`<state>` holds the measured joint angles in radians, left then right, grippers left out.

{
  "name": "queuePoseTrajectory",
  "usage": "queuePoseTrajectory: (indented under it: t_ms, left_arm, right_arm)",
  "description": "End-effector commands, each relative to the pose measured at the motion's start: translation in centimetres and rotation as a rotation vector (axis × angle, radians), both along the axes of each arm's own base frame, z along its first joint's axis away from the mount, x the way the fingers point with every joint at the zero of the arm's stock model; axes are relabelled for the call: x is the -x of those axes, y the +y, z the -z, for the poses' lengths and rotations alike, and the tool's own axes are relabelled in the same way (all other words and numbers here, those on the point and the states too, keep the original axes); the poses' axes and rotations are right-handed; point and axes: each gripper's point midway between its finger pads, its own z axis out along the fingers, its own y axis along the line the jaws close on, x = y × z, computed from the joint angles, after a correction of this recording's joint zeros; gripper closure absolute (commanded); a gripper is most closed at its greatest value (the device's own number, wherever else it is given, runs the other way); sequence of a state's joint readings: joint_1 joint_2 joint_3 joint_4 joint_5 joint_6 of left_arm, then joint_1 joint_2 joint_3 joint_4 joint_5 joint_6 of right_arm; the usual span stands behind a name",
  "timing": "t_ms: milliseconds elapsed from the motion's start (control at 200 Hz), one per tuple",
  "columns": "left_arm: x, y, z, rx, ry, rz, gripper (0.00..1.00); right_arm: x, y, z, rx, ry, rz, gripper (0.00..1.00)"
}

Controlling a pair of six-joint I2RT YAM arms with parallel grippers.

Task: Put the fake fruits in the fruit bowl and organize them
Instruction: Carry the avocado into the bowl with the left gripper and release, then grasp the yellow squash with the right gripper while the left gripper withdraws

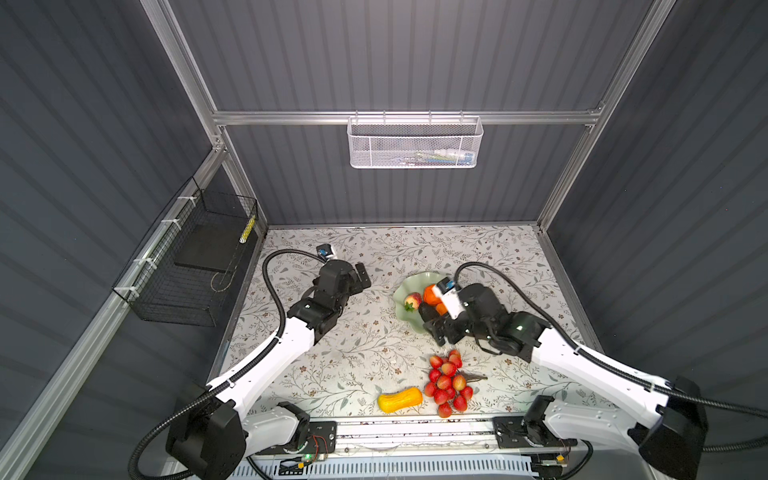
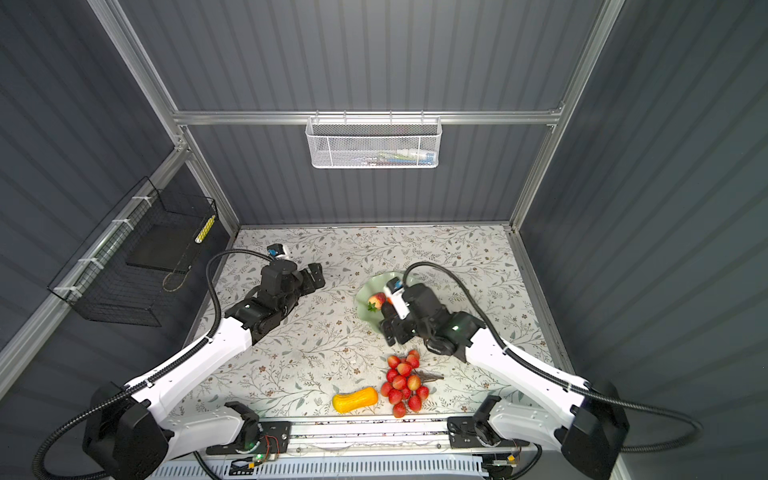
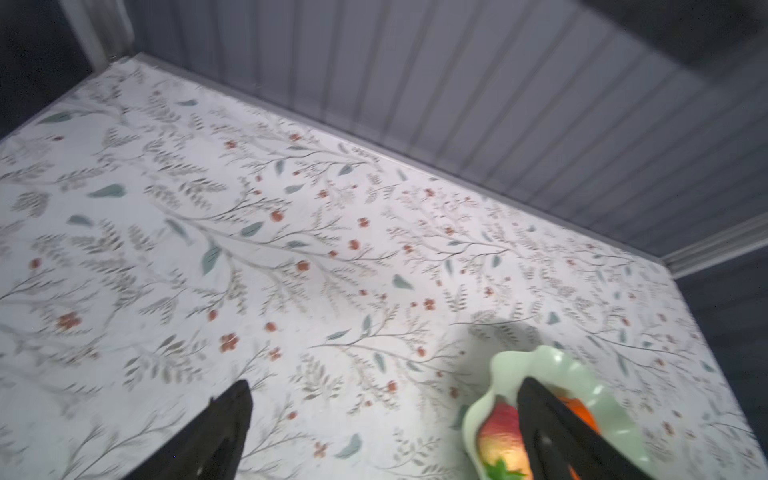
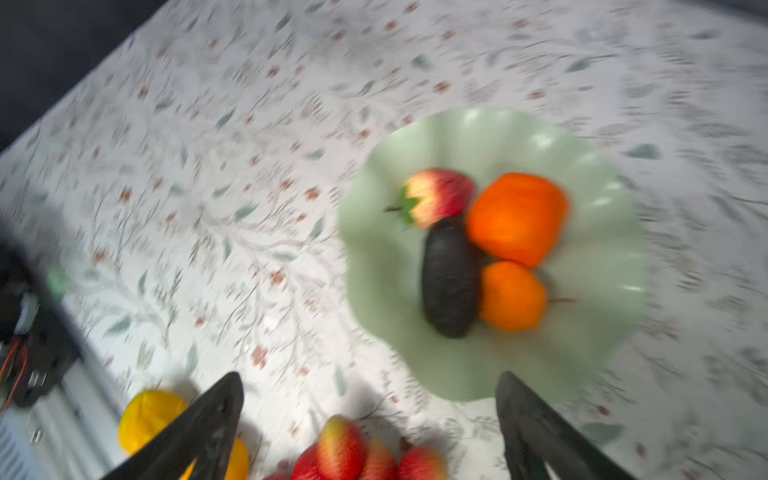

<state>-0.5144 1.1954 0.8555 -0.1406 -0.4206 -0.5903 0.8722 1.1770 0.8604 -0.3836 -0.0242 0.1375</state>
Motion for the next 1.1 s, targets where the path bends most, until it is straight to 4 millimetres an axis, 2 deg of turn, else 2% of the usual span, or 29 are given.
queuePoseTrajectory:
  t_ms: [0,120,285,380,495,650,906,1001,1096]
  left_arm:
    - [1.5,3.7,1.8,-0.041,0.047,-0.115,0.00]
    - [2.7,6.8,2.8,-0.002,0.049,-0.213,0.00]
    - [3.5,9.0,3.2,0.020,0.051,-0.272,0.00]
    - [3.8,9.5,3.2,0.013,0.057,-0.278,0.00]
    - [3.9,9.9,3.1,0.008,0.058,-0.286,0.00]
    - [4.0,10.1,3.1,0.011,0.059,-0.290,0.00]
    - [4.1,10.2,3.2,0.009,0.063,-0.292,0.00]
    - [4.2,10.3,3.1,0.010,0.060,-0.294,0.00]
    - [4.1,10.3,3.0,0.011,0.056,-0.295,0.00]
  right_arm:
    - [5.0,2.7,3.6,0.093,0.050,-0.251,0.09]
    - [8.7,5.9,6.1,0.151,0.053,-0.420,0.09]
    - [12.0,7.6,9.7,0.258,0.092,-0.541,0.12]
    - [13.0,7.8,11.1,0.304,0.101,-0.575,0.13]
    - [13.3,8.1,12.3,0.326,0.110,-0.584,0.17]
    - [12.6,8.3,13.3,0.370,0.105,-0.559,0.32]
    - [11.7,9.2,13.0,0.355,0.085,-0.514,0.68]
    - [10.6,9.4,11.2,0.286,0.082,-0.453,0.74]
    - [8.4,9.0,7.5,0.180,0.062,-0.341,0.75]
